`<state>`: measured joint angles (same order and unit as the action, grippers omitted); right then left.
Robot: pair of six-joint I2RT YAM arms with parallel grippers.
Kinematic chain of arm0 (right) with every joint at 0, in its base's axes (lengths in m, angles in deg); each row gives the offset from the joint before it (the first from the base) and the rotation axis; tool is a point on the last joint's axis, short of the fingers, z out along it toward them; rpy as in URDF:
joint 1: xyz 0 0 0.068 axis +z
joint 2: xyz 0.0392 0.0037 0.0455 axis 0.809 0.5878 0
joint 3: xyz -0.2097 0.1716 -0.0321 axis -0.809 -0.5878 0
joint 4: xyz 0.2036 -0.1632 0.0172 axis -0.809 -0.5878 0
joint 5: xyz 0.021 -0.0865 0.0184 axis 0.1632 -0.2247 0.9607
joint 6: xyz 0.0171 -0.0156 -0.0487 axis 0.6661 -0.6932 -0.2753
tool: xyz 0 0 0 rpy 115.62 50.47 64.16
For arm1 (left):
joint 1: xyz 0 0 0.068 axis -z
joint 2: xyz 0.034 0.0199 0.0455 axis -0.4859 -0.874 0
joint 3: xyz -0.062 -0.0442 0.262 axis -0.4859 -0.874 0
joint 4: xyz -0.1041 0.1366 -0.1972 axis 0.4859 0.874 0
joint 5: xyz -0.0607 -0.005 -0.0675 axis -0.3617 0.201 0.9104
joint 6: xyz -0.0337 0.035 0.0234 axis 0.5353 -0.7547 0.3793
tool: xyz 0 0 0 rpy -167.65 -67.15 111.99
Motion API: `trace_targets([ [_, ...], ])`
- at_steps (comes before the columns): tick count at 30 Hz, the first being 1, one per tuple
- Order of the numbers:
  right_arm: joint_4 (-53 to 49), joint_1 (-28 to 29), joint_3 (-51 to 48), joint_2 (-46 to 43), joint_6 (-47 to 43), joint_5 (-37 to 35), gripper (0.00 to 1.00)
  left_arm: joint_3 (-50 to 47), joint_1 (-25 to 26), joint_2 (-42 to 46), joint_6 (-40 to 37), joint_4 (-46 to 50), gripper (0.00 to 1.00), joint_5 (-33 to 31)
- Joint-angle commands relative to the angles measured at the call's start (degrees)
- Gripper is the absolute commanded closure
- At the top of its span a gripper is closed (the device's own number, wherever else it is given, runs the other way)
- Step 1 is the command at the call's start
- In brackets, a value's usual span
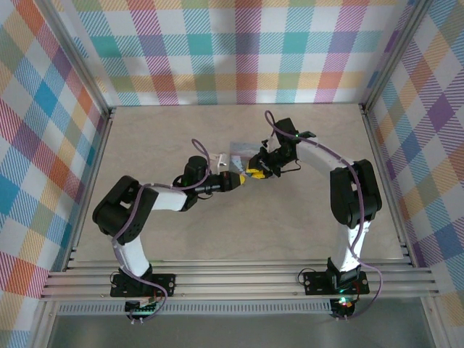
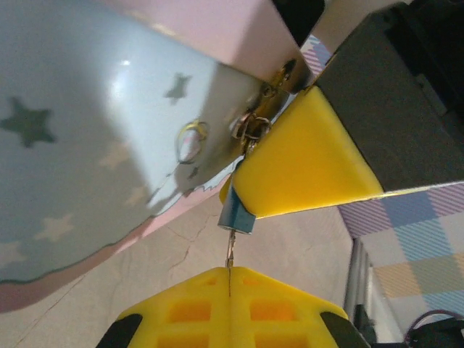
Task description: Unlock a padlock with a key
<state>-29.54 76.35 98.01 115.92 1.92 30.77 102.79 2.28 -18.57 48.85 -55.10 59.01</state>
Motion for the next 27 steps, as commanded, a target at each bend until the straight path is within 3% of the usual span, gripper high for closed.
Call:
trace_targets([
  [1, -1.1, 2.44, 0.2, -2.29, -0.11, 6.57, 1.0, 4.21, 1.21, 2.84, -2.48, -4.13, 1.0, -2.62],
  [6, 1.11, 2.35, -1.02, -2.85, 0.35, 8.18, 1.0, 3.22, 0.15, 0.37, 2.91, -8.74, 1.0, -1.86],
  [14, 0.85, 2.26, -1.65, -3.37, -0.64, 8.37, 1.0, 4.96, -2.17, -5.52, 14.28, -20.67, 1.0, 6.16],
  [19, -0.97, 2.29, -0.97, -3.23, -0.36, 7.44, 1.0, 5.06, -0.79, -0.95, 5.11, -9.89, 1.0, 2.48],
  [23, -3.98, 2.27, 0.87, -2.7, 0.09, 6.32, 1.0, 6.01, 2.81, 5.4, -6.95, 3.41, 1.0, -6.83],
  [27, -4.75, 2.27, 1.95, -2.64, 1.47, 5.71, 1.0, 6.41, 4.33, 6.74, -9.18, 5.7, 1.0, -11.22],
])
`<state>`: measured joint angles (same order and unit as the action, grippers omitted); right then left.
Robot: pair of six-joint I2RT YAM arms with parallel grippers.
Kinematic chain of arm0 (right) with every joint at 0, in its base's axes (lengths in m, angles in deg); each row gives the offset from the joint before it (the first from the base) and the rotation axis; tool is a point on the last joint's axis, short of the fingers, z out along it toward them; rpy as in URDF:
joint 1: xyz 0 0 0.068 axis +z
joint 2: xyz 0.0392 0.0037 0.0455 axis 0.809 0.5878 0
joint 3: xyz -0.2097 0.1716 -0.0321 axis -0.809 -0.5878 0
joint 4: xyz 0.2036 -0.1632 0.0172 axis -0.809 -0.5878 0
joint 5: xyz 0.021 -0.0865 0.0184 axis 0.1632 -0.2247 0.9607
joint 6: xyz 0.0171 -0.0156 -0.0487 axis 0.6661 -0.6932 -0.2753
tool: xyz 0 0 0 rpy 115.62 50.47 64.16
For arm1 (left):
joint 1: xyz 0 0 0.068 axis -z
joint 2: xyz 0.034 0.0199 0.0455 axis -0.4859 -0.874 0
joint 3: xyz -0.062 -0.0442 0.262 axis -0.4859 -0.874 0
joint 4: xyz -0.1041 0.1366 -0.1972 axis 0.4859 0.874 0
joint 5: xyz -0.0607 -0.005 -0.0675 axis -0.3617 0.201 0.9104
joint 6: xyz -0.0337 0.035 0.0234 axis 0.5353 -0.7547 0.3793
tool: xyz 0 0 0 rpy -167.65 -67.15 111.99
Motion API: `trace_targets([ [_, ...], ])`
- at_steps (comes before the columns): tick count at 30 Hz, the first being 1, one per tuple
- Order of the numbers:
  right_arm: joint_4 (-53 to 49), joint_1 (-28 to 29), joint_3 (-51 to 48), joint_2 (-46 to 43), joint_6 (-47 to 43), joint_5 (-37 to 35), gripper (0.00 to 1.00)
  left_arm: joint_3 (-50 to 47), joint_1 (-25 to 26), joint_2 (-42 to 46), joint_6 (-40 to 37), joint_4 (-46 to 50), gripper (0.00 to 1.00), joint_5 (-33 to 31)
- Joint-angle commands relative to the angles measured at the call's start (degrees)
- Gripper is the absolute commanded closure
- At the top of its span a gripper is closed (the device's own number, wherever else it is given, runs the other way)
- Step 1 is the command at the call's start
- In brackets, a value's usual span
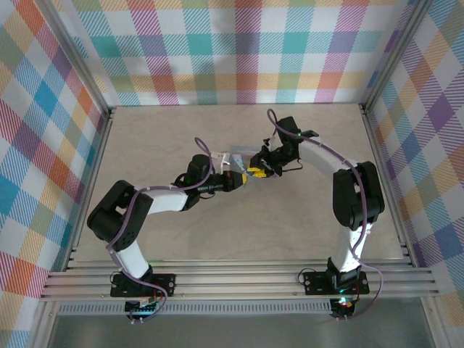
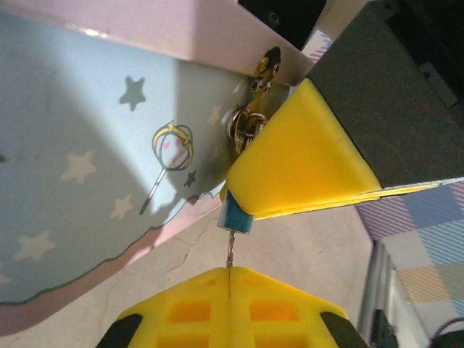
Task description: Unlock a padlock with a key
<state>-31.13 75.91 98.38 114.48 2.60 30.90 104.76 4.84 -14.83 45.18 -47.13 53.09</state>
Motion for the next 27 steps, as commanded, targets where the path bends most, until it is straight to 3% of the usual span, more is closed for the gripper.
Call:
trace_targets([
  [1, -2.83, 2.78, 1.59, -1.19, 1.25, 5.86, 1.0, 4.64, 1.75, 2.62, -4.98, -2.51, 1.0, -5.09],
  [4, -1.08, 2.87, 1.24, -1.19, 2.35, 7.0, 1.0, 6.24, 1.47, -0.27, -0.9, -5.52, 1.0, -1.27],
  [7, -1.26, 2.87, 0.93, -1.48, 1.04, 6.69, 1.0, 6.9, -0.03, -4.15, 8.04, -14.63, 1.0, 3.83],
  [14, -4.55, 2.87, -1.28, -3.02, -1.75, 2.53, 1.0, 8.64, -4.52, -8.26, 21.01, -26.0, 1.0, 11.87],
  [20, -5.88, 2.87, 0.19, -3.44, -1.06, -0.76, 1.0, 7.17, -3.63, -1.24, 8.6, -9.42, 1.0, 7.48],
  [27, -4.95, 2.97, -0.39, -4.88, 0.24, -4.66, 1.0, 7.81, 1.38, 5.06, -0.4, 3.75, 1.0, -1.85],
])
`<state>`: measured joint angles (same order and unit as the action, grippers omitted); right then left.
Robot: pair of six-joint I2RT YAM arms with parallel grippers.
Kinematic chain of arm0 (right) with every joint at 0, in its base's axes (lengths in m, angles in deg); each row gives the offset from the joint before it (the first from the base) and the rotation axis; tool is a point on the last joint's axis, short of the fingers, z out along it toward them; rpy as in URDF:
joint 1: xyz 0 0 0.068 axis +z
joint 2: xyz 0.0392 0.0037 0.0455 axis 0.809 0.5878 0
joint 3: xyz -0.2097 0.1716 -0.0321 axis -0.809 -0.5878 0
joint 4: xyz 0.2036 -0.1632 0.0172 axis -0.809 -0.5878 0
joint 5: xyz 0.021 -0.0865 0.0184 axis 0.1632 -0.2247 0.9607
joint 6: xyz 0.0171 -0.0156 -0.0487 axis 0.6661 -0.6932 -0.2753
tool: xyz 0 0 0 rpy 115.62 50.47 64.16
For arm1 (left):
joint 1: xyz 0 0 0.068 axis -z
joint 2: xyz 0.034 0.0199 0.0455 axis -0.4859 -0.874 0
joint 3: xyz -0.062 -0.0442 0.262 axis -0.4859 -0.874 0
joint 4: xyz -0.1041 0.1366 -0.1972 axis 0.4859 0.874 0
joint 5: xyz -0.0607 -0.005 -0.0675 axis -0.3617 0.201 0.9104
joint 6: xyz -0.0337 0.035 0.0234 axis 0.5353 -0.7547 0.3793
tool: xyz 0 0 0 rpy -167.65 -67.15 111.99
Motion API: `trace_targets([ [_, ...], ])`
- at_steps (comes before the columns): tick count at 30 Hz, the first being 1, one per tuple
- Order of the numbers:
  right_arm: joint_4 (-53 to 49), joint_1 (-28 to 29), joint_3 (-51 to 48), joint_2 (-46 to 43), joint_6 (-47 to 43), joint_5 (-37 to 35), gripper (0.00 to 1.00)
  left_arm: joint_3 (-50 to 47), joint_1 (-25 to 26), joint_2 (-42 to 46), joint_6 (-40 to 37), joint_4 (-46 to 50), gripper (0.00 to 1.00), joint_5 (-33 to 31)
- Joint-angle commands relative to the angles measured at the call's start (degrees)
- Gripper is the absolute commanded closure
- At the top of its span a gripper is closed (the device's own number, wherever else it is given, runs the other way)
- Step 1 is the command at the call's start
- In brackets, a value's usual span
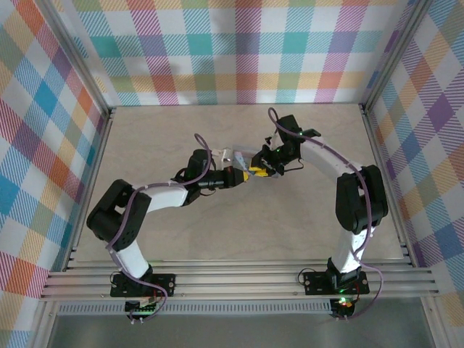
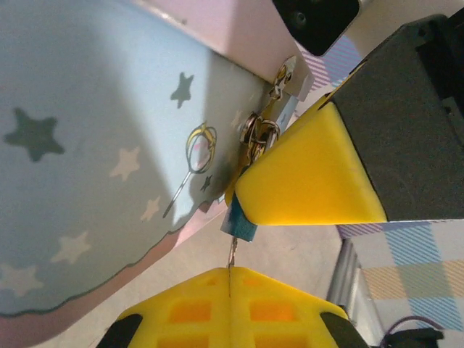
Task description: Unlock a padlock with a key
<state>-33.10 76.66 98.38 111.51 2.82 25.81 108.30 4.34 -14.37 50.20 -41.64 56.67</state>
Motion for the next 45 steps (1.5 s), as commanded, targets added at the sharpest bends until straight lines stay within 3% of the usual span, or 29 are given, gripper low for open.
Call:
trace_targets([
  [1, -2.58, 2.26, -0.56, -2.02, 0.28, 0.73, 1.0, 4.31, 2.15, 4.41, -5.32, -1.92, 1.0, -5.7],
  [10, -2.35, 3.19, -3.09, -2.79, 0.88, 1.77, 1.0, 7.14, 2.54, 0.75, -2.17, -7.25, 1.0, -3.84],
  [14, 2.97, 3.22, -6.13, -3.16, 5.21, 6.26, 1.0, 6.53, 4.08, 0.67, -5.85, -7.95, 1.0, -5.5],
  [20, -0.97, 3.18, -4.48, -1.22, 4.82, 7.95, 1.0, 4.78, 5.38, 2.26, -10.95, -7.91, 1.0, -9.17],
  [24, -1.46, 3.19, -4.52, -1.67, 3.29, 6.89, 1.0, 6.23, 3.2, 0.3, -4.06, -11.43, 1.0, -3.91],
  [30, -0.01, 3.22, -5.63, -2.97, 3.08, 6.69, 1.0, 7.67, -1.83, -6.16, 14.96, -25.6, 1.0, 4.23],
  [41, 1.04, 1.61, -4.48, -2.95, 6.41, 7.23, 1.0, 5.37, -2.03, -5.6, 11.28, -20.07, 1.0, 4.14],
  [45, 1.97, 1.21, -3.83, -2.11, 7.59, 8.31, 1.0, 4.65, -2.03, -4.85, 10.02, -18.66, 0.92, 3.72],
])
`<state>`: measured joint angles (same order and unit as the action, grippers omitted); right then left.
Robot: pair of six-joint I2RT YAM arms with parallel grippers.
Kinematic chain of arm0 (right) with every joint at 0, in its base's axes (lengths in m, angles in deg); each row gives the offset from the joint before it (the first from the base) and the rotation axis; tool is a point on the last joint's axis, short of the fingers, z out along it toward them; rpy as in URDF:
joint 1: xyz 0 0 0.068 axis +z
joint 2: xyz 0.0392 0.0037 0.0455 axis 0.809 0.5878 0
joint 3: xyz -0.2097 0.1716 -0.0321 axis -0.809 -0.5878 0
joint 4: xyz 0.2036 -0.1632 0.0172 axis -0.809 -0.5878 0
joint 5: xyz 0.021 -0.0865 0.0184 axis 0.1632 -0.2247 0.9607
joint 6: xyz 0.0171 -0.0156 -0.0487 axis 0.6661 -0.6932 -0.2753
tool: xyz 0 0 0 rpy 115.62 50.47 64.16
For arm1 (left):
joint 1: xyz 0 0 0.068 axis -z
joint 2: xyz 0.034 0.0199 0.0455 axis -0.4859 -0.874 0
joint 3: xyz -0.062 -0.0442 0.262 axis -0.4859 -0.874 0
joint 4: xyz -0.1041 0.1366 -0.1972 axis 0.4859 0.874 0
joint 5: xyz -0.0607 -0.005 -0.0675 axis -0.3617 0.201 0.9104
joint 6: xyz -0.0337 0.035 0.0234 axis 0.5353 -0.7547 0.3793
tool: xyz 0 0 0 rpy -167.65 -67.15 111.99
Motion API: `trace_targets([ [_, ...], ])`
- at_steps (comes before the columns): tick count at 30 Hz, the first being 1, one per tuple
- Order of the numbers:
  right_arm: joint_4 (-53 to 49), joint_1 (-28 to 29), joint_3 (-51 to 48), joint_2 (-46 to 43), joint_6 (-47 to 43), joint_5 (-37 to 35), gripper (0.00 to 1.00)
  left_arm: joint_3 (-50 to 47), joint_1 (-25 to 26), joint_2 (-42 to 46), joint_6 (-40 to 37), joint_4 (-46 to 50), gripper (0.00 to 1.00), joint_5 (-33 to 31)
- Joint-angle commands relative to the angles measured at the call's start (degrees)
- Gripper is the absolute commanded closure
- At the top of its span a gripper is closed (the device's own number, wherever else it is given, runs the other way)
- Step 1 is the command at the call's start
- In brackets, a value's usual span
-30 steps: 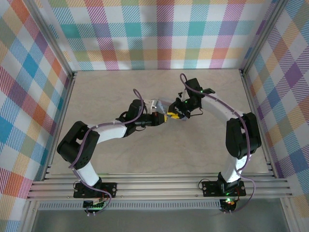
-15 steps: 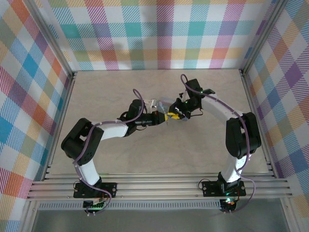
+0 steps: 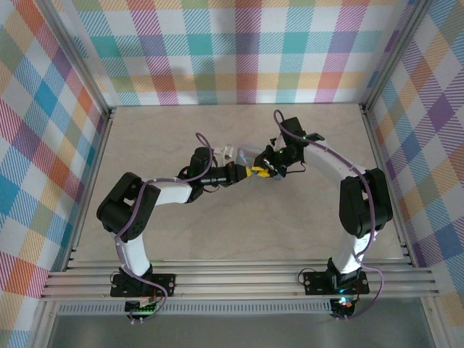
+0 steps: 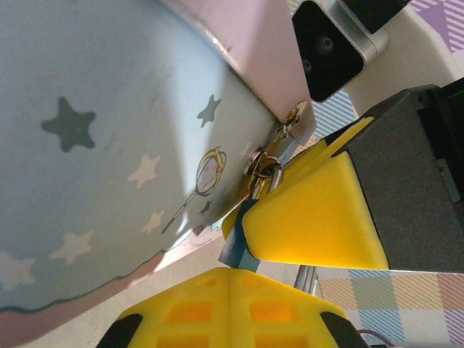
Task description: Unlock a padlock with a key
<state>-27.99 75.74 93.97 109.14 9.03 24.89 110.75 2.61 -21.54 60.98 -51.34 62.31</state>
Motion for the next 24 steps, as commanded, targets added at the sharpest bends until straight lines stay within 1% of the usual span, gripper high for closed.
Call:
trace_targets([
  [1, -3.12, 2.08, 0.84, 0.4, 1.49, 9.34, 1.0, 2.08, -0.3, 2.53, -1.12, -8.34, 0.91, -2.1],
  [8, -2.7, 1.47, 1.61, 0.98, 2.45, 9.41, 1.0, 1.71, -0.56, 4.3, -2.99, -5.44, 0.78, -3.16],
  [14, -2.41, 1.3, 1.44, 0.73, 1.85, 8.4, 1.0, 0.89, -1.36, 6.45, -4.57, -3.21, 0.76, -3.01],
  [19, -1.82, 1.47, 0.82, 0.18, -2.03, 3.58, 1.0, -1.43, -2.19, 9.77, -7.04, 1.3, 0.75, -2.82],
  [24, -0.79, 2.12, -0.8, 3.03, -7.17, -3.28, 1.0, -4.42, -2.67, 13.77, -12.25, 10.39, 0.75, -3.32],
])
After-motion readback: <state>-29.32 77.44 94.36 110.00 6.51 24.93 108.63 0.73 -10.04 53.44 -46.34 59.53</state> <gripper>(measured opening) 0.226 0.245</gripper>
